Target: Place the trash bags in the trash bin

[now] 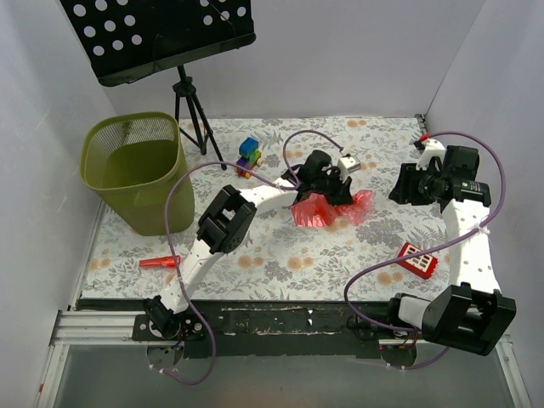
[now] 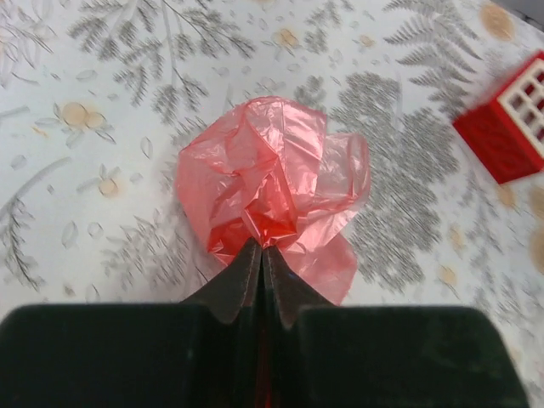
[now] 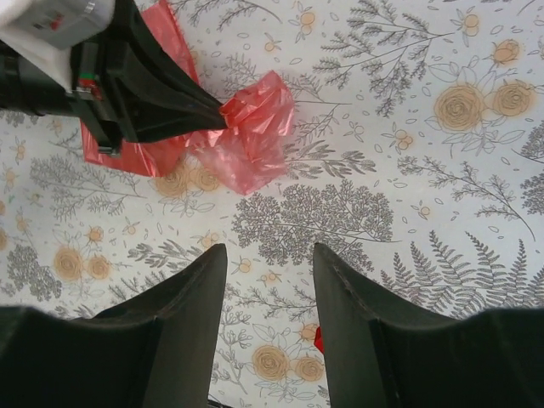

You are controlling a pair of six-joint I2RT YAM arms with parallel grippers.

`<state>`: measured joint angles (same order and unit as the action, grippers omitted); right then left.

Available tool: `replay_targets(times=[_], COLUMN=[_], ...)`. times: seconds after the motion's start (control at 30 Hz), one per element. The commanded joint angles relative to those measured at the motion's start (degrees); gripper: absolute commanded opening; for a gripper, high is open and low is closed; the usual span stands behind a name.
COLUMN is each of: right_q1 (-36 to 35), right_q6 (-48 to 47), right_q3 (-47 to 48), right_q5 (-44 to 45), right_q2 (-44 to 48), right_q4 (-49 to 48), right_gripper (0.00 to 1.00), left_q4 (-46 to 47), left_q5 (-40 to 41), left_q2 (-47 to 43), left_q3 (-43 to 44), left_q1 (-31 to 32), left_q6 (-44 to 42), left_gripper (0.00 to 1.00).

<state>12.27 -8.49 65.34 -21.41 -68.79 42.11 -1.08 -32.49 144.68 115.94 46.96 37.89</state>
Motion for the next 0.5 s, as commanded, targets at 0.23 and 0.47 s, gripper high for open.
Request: replay_targets(times=[0.23, 0.47], right_q1=[0.30, -1.19], right_q6=[-8.99, -5.32], right_q3=[-1.27, 2.33], right_q5=[-21.18, -50.03], right_q2=[2.00, 0.33], right_q4=[-4.40, -9.14], right_gripper=[0.60, 0.68], left_q4=[9.17, 1.71], left_q5=[-22.52, -24.74], left_q2=[-40.15, -56.16], left_q3=[-25.75, -34.46], left_q1=[-6.08, -6.70], left_q6=[4.65, -7.56], left_gripper=[0.00, 0.00])
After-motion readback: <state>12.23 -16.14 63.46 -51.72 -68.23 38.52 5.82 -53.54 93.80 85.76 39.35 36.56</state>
